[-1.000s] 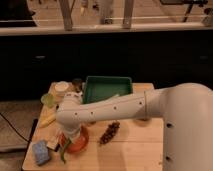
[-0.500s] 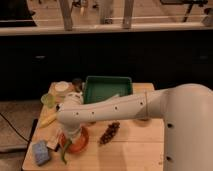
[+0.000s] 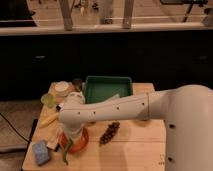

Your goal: Place pepper in red bowl

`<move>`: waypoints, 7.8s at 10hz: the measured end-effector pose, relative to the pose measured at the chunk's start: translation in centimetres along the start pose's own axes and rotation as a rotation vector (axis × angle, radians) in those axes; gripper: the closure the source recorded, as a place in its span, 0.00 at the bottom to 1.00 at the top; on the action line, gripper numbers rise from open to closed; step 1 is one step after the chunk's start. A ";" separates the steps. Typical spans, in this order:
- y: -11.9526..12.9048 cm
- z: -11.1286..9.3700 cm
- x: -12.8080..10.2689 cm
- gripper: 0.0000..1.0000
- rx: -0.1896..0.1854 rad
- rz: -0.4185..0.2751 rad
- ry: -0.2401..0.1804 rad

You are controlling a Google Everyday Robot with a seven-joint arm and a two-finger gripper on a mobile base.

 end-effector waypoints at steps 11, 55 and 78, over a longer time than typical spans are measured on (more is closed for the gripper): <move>0.8 -0.3 0.3 0.98 -0.003 -0.028 -0.034; 0.1 -1.9 5.7 0.20 -0.006 0.064 -0.098; 0.1 -1.9 5.7 0.20 -0.005 0.064 -0.099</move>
